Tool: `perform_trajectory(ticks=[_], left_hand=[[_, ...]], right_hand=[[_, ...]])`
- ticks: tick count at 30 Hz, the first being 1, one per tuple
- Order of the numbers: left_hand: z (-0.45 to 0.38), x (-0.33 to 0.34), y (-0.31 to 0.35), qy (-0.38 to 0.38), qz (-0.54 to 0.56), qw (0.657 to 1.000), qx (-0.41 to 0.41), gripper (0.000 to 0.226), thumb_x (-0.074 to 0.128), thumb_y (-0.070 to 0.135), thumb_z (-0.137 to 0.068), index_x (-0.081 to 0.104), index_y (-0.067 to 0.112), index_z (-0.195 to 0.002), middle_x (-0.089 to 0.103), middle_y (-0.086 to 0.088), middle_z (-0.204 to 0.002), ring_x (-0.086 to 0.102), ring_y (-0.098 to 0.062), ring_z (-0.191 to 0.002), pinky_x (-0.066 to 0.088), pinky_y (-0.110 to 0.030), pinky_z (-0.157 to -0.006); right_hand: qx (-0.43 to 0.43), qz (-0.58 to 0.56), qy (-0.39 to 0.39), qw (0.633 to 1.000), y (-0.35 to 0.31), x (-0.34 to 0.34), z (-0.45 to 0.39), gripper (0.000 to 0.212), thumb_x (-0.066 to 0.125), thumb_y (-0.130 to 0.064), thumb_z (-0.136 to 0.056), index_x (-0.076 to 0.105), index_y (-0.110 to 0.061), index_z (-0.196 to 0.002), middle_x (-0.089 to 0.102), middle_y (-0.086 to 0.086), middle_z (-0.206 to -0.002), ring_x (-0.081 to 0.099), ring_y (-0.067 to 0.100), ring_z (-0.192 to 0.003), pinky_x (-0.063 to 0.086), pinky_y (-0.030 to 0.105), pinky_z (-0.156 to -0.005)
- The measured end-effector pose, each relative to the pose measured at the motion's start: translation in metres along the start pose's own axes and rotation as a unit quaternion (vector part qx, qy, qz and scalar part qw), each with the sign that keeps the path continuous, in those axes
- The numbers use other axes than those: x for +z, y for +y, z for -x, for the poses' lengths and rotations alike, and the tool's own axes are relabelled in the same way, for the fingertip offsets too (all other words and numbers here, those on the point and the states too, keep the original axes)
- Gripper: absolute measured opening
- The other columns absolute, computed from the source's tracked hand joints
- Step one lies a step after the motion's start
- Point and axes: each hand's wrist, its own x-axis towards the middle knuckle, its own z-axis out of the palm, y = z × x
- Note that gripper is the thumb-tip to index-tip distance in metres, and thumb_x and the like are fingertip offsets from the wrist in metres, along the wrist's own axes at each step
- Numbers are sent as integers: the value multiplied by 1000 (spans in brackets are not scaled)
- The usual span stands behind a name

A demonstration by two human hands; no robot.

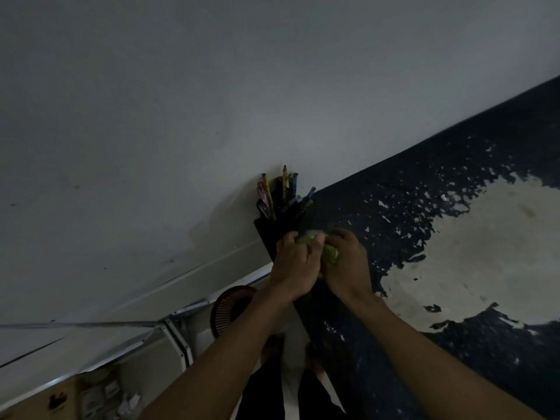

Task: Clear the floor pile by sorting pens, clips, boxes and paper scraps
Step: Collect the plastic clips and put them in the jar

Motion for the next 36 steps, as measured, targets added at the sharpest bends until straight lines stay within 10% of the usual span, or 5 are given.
perform_trajectory(ticks=[6,13,20,36], left_hand=[[-2,-1,-1,56,-8,998,31,50,31,36,-104,63,0,-119,36,-14,-148,35,-25,-134,34,-34,-105],[1,-10,-7,195,92,972,98,44,40,34,-99,66,0,-86,60,-11,-91,58,-20,-81,49,-36,-72],[16,-15,-3,202,121,965,112,52,38,39,-97,64,-4,-84,62,-17,-81,61,-26,-75,50,-49,-69],[98,-44,-37,336,141,927,89,21,50,21,-100,66,9,-96,67,-5,-92,57,-5,-80,42,-11,-67]], right_hand=[[19,30,6,999,0,2,3,20,61,-22,-92,73,-15,-107,51,9,-137,55,26,-116,52,34,-85],[-1,127,23,992,-4,-3,8,30,54,-38,-93,73,-16,-102,46,5,-140,47,25,-123,53,37,-80],[-16,108,13,994,-3,-5,11,32,52,-38,-95,70,-17,-111,44,10,-140,39,27,-129,52,40,-86],[-181,20,56,982,-61,-15,42,37,54,-32,-90,62,-14,-121,49,11,-136,36,27,-135,32,42,-111]])
